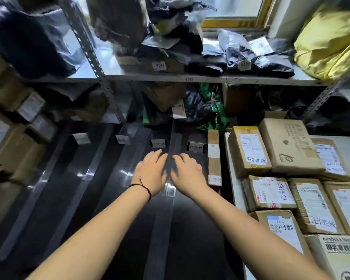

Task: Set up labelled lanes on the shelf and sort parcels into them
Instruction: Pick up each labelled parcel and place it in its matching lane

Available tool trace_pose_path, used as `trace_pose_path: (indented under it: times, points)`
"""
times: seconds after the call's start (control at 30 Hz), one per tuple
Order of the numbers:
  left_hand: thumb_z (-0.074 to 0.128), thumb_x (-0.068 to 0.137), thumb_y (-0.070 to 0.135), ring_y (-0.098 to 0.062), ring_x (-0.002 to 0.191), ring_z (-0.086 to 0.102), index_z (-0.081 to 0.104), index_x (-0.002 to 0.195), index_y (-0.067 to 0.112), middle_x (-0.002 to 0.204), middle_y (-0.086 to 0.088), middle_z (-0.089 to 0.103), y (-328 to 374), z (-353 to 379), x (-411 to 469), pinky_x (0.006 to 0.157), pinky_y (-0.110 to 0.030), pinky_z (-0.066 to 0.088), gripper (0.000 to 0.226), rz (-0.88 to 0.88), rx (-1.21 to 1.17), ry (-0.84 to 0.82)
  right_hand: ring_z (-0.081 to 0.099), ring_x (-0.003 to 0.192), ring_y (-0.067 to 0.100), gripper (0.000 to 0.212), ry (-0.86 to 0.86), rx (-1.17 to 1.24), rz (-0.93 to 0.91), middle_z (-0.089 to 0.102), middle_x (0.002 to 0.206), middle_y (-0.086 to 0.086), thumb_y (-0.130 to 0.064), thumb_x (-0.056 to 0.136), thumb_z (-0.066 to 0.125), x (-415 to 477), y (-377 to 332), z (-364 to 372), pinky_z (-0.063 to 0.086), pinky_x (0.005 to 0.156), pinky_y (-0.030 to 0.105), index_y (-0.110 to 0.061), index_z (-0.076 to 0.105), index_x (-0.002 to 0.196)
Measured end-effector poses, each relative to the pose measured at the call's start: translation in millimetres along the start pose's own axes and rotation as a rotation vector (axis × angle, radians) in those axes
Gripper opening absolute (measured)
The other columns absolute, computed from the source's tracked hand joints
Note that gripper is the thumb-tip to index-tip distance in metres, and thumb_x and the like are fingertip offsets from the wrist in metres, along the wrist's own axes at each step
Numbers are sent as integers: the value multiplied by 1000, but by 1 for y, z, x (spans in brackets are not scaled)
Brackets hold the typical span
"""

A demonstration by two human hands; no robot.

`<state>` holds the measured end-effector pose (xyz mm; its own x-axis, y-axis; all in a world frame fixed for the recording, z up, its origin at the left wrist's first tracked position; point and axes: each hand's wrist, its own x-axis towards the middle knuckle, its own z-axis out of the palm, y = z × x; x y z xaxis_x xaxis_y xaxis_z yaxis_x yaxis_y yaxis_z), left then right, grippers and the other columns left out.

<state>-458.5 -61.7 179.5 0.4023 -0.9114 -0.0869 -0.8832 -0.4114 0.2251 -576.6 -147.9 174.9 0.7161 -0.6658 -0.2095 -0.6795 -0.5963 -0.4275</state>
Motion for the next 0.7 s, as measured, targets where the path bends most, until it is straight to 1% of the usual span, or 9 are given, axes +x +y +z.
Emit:
trace_pose_path:
  times: [0.07,0.2,0.23,0.3,0.33,0.4,0.5,0.63,0.7]
  points:
    - [53,95,32,-26,149,25,34,153,16,161,-6,30,-31,-28,-32,113,-43,36,62,33,156,77,42,134,33,53,35,-62,-96,38,152,6,-33,100,46,-11,-46,1,37,106,48,-20,36,150]
    - [63,86,30,-34,140,41,49,143,11,151,-12,46,-105,-81,-99,105,-48,45,63,-12,259,194,48,128,33,51,141,-82,-280,44,146,6,-33,97,51,-33,-149,8,40,102,47,-20,42,146]
    - [63,83,30,-35,137,46,53,140,10,147,-14,50,-125,-96,-119,101,-48,48,61,-29,262,238,50,125,33,51,175,-86,-329,47,143,6,-33,96,53,-40,-180,11,42,99,46,-19,45,143]
    - [50,83,34,-36,131,51,57,135,9,142,-15,55,-156,-124,-155,97,-48,51,58,-55,254,318,54,121,33,49,236,-59,-399,51,140,6,-32,93,56,-54,-235,14,46,95,46,-18,49,139]
    - [43,82,35,-37,129,53,59,133,9,140,-15,56,-173,-138,-175,96,-48,52,59,-65,249,363,54,120,33,48,259,-41,-430,53,139,6,-31,93,56,-63,-264,15,47,94,46,-18,51,138]
    - [38,80,33,-37,126,56,61,130,9,138,-15,59,-204,-164,-216,94,-46,53,61,-103,253,458,54,120,33,48,283,-7,-485,54,139,5,-30,92,57,-83,-320,19,46,94,46,-19,52,139]
    - [39,80,32,-37,123,58,62,129,10,135,-14,60,-243,-194,-268,92,-46,53,58,-161,229,557,55,120,35,51,311,69,-580,55,138,7,-29,89,57,-107,-387,28,47,96,48,-19,53,139]
    - [41,81,32,-36,122,57,61,128,14,134,-12,59,-297,-226,-330,94,-50,53,54,-242,114,666,56,121,34,51,300,124,-686,55,139,5,-30,90,62,-130,-464,41,48,97,45,-20,54,139]
    - [42,80,33,-37,118,59,63,124,12,130,-13,61,-322,-238,-358,95,-49,53,52,-265,59,735,56,123,33,53,294,147,-738,54,141,5,-33,92,61,-141,-497,50,48,98,46,-19,52,141]
